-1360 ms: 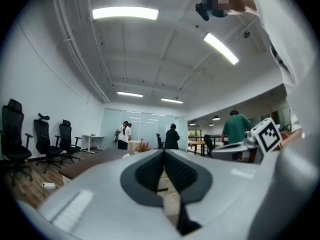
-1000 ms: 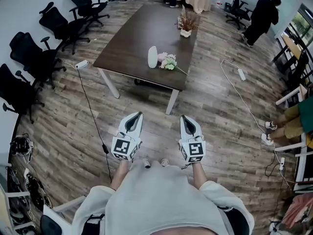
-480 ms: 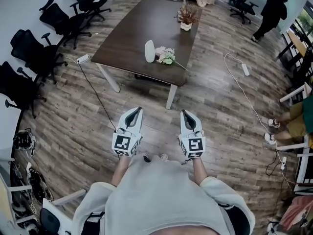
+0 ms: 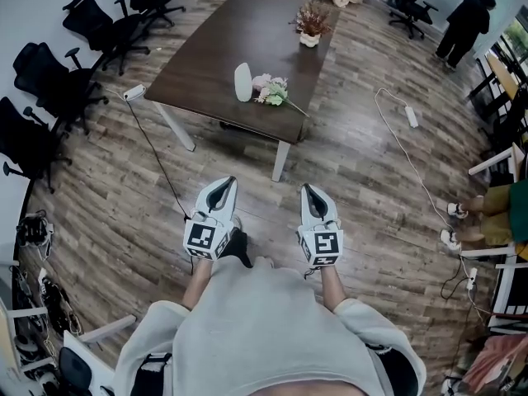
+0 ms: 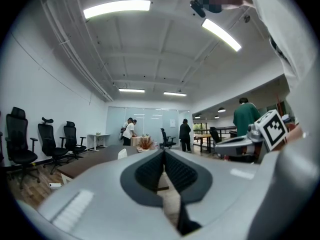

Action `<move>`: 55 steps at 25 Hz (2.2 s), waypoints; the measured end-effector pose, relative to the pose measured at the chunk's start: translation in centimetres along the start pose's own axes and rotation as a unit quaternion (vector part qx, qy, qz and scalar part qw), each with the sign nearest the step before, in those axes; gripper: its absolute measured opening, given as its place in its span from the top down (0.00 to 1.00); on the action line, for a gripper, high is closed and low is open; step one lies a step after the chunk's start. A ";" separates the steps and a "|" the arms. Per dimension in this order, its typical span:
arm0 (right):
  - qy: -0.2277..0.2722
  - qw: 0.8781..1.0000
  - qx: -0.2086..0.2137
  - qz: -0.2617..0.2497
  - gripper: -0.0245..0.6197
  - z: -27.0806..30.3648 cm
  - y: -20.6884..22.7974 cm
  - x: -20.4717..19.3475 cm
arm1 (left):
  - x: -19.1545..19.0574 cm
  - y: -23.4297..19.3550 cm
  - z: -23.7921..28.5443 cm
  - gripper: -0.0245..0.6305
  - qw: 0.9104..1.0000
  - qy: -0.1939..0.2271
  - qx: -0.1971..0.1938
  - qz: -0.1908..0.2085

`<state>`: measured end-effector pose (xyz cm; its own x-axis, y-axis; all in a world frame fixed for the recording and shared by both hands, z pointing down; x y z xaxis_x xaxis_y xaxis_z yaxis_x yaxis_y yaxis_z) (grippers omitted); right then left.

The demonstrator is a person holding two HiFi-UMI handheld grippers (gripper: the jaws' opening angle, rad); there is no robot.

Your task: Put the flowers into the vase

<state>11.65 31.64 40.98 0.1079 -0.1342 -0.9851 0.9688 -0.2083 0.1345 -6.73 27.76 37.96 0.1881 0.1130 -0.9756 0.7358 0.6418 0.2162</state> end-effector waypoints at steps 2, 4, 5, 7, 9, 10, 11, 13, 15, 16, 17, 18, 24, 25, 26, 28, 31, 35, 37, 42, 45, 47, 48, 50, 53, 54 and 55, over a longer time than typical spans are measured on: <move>0.001 1.000 -0.002 0.000 0.96 0.7 0.6 0.2 | -0.2 0.0 1.1 0.95 1.000 0.000 -0.005 0.002; 0.002 1.000 -0.006 0.001 0.96 1.6 1.2 0.1 | -0.7 -0.2 2.3 0.95 1.000 -0.001 -0.014 0.005; 0.001 1.000 -0.009 0.001 0.96 2.1 1.6 -0.1 | -1.0 -0.3 3.0 0.95 1.000 -0.002 -0.019 0.006; 0.000 1.000 -0.013 0.001 0.96 3.4 2.2 -0.2 | -1.5 -0.7 4.3 0.95 1.000 -0.002 -0.025 0.005; -0.002 1.000 -0.016 -0.001 0.96 4.9 2.6 -0.2 | -2.0 -1.6 5.7 0.95 1.000 -0.001 -0.028 0.002; -0.003 1.000 -0.017 -0.002 0.96 5.8 2.7 -0.1 | -2.2 -2.2 6.5 0.95 1.000 0.001 -0.029 0.000; -0.003 1.000 -0.019 -0.004 0.96 6.8 2.9 0.0 | -2.5 -2.9 7.3 0.95 1.000 0.002 -0.030 -0.002; -0.005 1.000 -0.023 -0.006 0.96 9.0 3.3 0.1 | -3.0 -4.5 9.2 0.95 0.999 0.004 -0.031 -0.006; -0.009 1.000 -0.028 -0.008 0.96 11.3 3.6 0.2 | -3.5 -6.3 10.9 0.95 0.999 0.006 -0.033 -0.010; -0.010 0.999 -0.031 -0.008 0.96 12.6 3.8 0.4 | -3.6 -7.2 11.9 0.95 0.999 0.007 -0.035 -0.010; -0.010 0.999 -0.034 -0.008 0.96 14.0 3.9 0.7 | -3.7 -8.2 12.9 0.95 0.999 0.007 -0.038 -0.010; -0.009 0.999 -0.038 -0.006 0.96 15.4 4.1 1.0 | -3.8 -9.2 13.9 0.95 0.999 0.007 -0.042 -0.010; -0.004 0.999 -0.052 -0.003 0.96 24.4 4.2 3.7 | -3.5 -16.4 20.4 0.95 0.998 0.014 -0.060 -0.007; -0.002 0.999 -0.052 -0.004 0.96 25.9 4.2 4.1 | -3.3 -17.7 21.4 0.95 0.998 0.017 -0.060 -0.006; 0.000 0.999 -0.052 -0.005 0.96 27.3 4.1 4.6 | -3.2 -19.0 22.3 0.95 0.998 0.020 -0.059 -0.005; 0.002 0.999 -0.053 -0.008 0.96 30.1 3.9 5.3 | -3.1 -21.4 24.0 0.95 0.998 0.026 -0.057 -0.004; 0.005 0.998 -0.055 -0.011 0.96 33.7 4.1 6.2 | -3.1 -24.3 26.4 0.95 0.998 0.032 -0.058 -0.003; 0.007 0.998 -0.063 -0.010 0.96 37.0 4.5 6.8 | -3.5 -26.9 28.6 0.95 0.998 0.033 -0.062 -0.005; 0.008 0.998 -0.065 -0.010 0.96 38.2 4.5 7.0 | -3.9 -27.9 29.3 0.95 0.998 0.032 -0.062 -0.005; 0.007 0.998 -0.064 -0.008 0.96 40.0 4.6 6.8 | -5.0 -29.7 30.7 0.95 0.998 0.031 -0.060 -0.010; -0.003 0.998 -0.063 -0.002 0.96 40.2 4.8 6.0 | -5.9 -30.0 30.6 0.95 0.998 0.020 -0.051 -0.012; -0.008 0.998 -0.056 0.003 0.96 39.7 5.0 5.6 | -6.3 -29.6 30.0 0.95 0.999 0.010 -0.043 -0.012; -0.009 0.999 -0.052 0.002 0.96 39.6 5.3 5.6 | -6.2 -29.4 29.9 0.95 0.999 0.009 -0.037 -0.011; -0.009 0.999 -0.041 -0.002 0.96 39.3 5.8 6.0 | -5.9 -29.1 29.8 0.95 1.000 0.009 -0.023 -0.012; -0.009 1.000 -0.028 -0.003 0.96 38.6 6.7 6.7 | -5.4 -28.2 29.7 0.95 1.000 0.006 -0.009 -0.017; -0.010 1.000 -0.027 -0.003 0.96 38.5 7.2 6.8 | -5.3 -27.9 29.9 0.95 1.000 0.006 -0.008 -0.018; -0.010 1.000 -0.028 -0.004 0.96 38.5 7.7 6.8 | -5.3 -27.6 30.1 0.95 1.000 0.006 -0.008 -0.018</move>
<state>11.20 -8.18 39.46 0.0965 -0.1528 -0.9835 0.9807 -0.1543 0.1202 -8.44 -13.37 38.30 0.1533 0.0987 -0.9832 0.7313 0.6578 0.1801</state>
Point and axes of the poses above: the fingertips, and each gripper's own axes: z forward along the fingers, y to its right, x out of its top, the point moved 1 cm from there along -z, backward along the fingers, and after that the axes turned 10 degrees about z, right-handed, at the moved point
